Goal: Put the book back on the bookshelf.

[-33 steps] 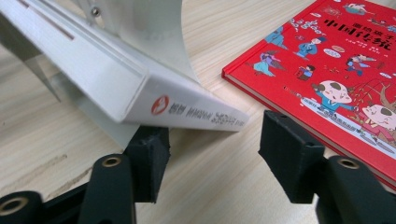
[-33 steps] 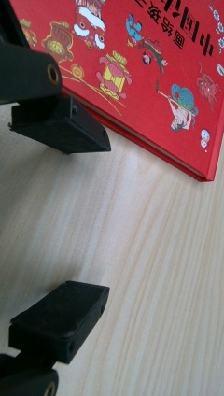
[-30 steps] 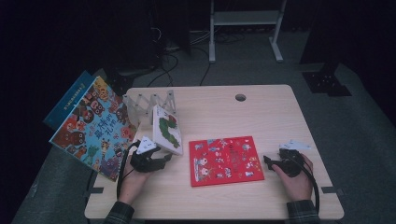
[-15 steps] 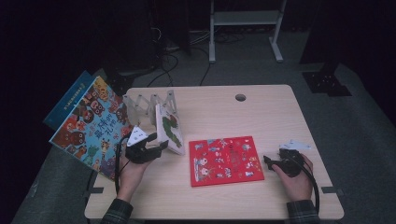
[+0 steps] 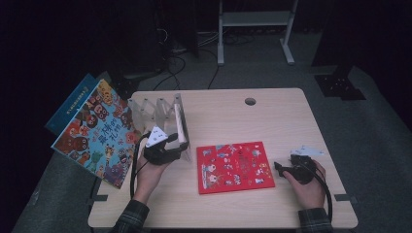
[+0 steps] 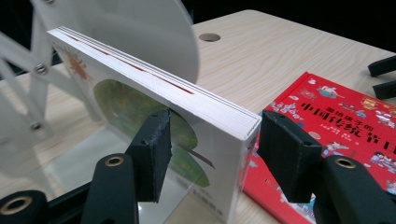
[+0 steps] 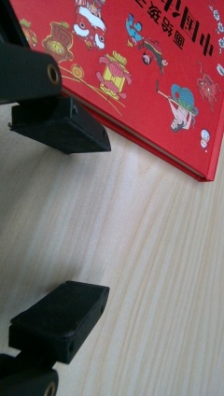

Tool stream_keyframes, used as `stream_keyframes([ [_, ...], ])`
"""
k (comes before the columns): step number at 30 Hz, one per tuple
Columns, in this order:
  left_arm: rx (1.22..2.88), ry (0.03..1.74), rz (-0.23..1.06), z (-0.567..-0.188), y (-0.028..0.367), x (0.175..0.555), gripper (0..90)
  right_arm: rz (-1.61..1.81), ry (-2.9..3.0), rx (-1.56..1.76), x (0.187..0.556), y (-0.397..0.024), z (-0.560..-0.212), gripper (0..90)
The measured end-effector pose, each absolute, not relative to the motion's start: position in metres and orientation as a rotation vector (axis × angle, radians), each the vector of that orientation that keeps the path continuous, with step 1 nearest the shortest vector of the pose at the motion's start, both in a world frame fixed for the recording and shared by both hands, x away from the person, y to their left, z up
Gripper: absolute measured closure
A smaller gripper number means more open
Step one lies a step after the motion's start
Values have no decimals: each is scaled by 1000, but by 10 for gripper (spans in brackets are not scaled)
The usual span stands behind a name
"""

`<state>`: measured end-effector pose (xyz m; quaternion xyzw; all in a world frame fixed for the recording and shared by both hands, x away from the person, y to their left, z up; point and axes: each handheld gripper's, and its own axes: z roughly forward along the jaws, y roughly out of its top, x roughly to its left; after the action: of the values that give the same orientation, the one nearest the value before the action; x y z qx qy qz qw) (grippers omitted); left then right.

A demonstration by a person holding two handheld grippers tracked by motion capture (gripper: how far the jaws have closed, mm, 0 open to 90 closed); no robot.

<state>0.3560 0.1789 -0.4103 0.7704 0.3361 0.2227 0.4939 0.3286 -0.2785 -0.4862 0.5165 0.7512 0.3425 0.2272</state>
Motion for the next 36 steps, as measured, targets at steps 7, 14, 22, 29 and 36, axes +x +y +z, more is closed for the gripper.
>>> stream_keyframes([
  [7,1887,798,529,-412,172,357,438,944,2070,1423,329,-279,-486,244],
  [14,1879,808,532,-411,175,357,434,944,2070,1423,329,-279,-486,244],
  [22,1879,811,536,-411,177,355,426,944,2070,1423,329,-279,-486,244],
  [29,1887,808,541,-411,177,353,402,944,2070,1423,329,-278,-486,244],
  [36,1913,805,547,-412,181,347,373,944,2070,1423,329,-279,-486,244],
])
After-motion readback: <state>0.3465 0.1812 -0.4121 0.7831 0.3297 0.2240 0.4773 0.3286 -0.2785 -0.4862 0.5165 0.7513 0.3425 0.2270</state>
